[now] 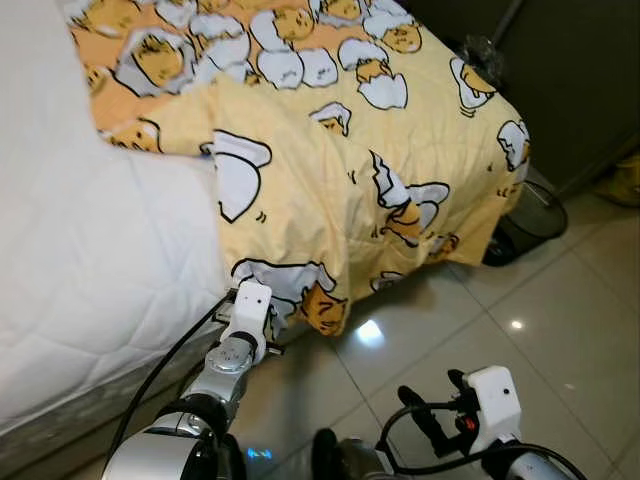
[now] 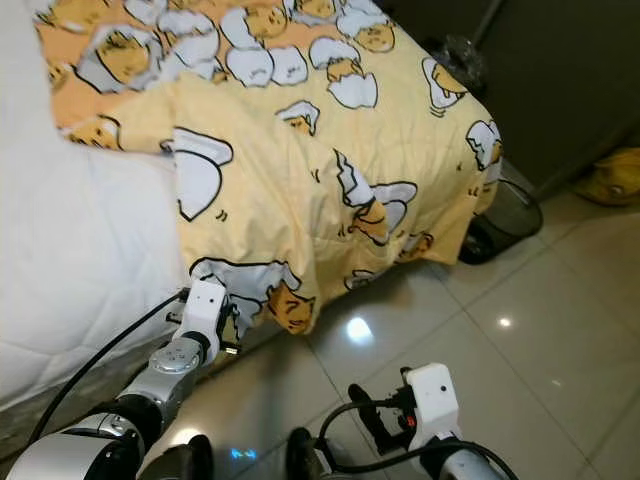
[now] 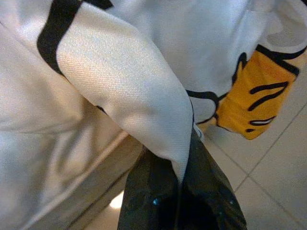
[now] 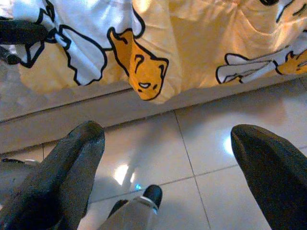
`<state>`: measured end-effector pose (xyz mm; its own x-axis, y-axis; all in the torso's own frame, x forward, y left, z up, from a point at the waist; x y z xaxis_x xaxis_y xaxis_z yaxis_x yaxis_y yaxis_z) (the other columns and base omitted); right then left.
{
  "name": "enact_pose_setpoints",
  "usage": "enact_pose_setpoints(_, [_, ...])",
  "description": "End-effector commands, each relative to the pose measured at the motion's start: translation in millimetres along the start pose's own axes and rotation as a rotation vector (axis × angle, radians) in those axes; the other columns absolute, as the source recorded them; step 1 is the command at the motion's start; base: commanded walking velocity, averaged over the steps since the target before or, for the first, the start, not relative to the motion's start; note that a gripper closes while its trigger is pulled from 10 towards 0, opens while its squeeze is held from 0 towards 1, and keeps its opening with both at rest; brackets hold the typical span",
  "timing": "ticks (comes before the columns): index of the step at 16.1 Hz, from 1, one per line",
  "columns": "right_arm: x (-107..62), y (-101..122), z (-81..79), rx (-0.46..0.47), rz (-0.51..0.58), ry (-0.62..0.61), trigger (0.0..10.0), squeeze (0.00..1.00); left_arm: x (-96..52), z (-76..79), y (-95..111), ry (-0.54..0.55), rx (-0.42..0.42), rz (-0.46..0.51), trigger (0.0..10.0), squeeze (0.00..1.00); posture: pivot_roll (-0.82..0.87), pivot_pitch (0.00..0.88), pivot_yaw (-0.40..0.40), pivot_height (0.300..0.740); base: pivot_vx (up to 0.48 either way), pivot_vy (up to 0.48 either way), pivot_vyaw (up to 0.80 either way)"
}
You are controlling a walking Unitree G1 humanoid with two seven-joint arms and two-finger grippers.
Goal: Clean up the room
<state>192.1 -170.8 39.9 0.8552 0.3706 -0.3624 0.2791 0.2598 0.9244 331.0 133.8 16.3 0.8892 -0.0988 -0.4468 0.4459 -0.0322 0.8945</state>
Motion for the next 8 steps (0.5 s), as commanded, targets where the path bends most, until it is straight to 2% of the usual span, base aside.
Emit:
enact_pose_setpoints(1, [-1.0, -11, 0.8, 0.009, -0.041, -0.014, 10.0, 0.00, -2.7, 3.2, -15, -0.017, 0.069, -0.063, 10.0, 0.00, -0.10, 0.161, -0.102, 0.735, 0.000, 0.000, 0.00])
enact_pose_setpoints(2, [9.7, -7, 1.3, 0.010, -0.018, -0.016, 10.0, 0.00, -5.6, 3.2, -22, -0.074, 0.205, -0.077, 10.0, 0.00, -0.08, 0.133, -0.078, 0.735, 0.000, 0.000, 0.00])
enact_pose_setpoints(6, [26.4, 1, 3.6, 0.014, 0.019, -0.017, 10.0, 0.00, -11.0, 9.5, -30, -0.210, 0.270, -0.076, 10.0, 0.00, -0.04, 0.102, -0.047, 0.735, 0.000, 0.000, 0.00])
enact_pose_setpoints(8, [35.8, 0, 2.4, 0.011, 0.028, -0.007, 10.0, 0.00, -16.0, 7.3, -41, -0.234, 0.284, -0.096, 10.0, 0.00, -0.02, 0.087, -0.040, 0.735, 0.000, 0.000, 0.00])
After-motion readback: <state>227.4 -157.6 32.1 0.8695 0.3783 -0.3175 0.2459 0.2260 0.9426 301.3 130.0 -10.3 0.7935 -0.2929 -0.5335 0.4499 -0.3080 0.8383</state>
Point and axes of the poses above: a point about 5 cm out from each wrist's last joint towards the gripper, its own x axis pointing out of the wrist towards the gripper, its own y axis along the axis of the wrist's last joint, z = x × y, the point moved 1 cm from there along x, pointing out of the wrist towards the gripper, and after that the axes turned 13 degrees about -x, right-handed, at the moved point
